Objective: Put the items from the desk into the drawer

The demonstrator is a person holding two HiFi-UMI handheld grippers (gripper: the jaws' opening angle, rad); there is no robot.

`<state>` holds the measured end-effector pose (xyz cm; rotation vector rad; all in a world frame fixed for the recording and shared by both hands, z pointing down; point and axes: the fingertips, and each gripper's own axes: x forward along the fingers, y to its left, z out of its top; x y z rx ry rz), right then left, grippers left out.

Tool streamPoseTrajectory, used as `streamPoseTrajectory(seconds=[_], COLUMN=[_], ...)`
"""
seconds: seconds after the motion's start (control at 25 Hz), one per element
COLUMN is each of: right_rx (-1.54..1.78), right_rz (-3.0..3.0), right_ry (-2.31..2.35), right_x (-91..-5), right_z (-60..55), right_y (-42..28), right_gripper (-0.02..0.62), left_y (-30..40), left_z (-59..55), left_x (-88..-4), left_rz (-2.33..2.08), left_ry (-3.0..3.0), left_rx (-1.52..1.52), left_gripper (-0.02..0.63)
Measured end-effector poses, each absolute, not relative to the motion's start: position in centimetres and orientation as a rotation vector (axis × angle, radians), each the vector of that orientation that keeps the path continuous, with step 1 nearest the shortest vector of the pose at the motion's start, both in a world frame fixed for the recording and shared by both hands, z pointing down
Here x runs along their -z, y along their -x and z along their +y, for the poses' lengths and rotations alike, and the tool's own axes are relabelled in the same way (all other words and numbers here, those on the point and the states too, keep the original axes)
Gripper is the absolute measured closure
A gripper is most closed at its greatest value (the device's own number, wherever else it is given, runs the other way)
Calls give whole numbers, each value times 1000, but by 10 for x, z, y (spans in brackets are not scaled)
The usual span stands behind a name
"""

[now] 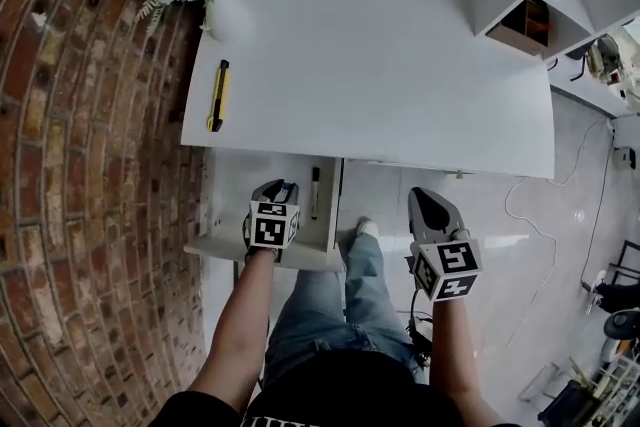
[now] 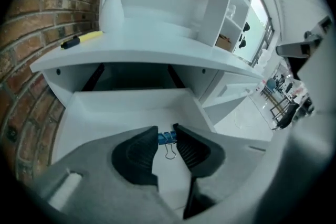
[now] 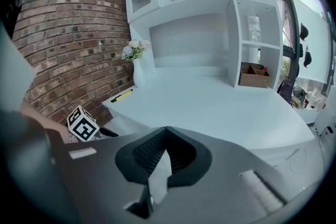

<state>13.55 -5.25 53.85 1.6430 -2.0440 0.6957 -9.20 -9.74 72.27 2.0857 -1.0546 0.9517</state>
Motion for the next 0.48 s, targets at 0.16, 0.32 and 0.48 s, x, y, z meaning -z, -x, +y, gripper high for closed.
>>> streamPoseTrajectory(seconds=[0.16,0.32,0.48], right_rx=[-723,-740,-733], right_rz=[-2008,-1983,-1961], right_ry=[-1663,-1672,-1675], right_x=[-546,-552,-556], right_z=[-48,-47,-49], right_y=[-141,-144,-148], right_gripper=[588,588,588], left_y=[87,84,83], left_z=[-96,-93,-92], left_x=[-758,-786,-807], left_rz=[-993,-940,-914], left_ry=[-2006,-1954,-1915], left_rx=[-1038,-1123,-1153], left_gripper=[499,499,497])
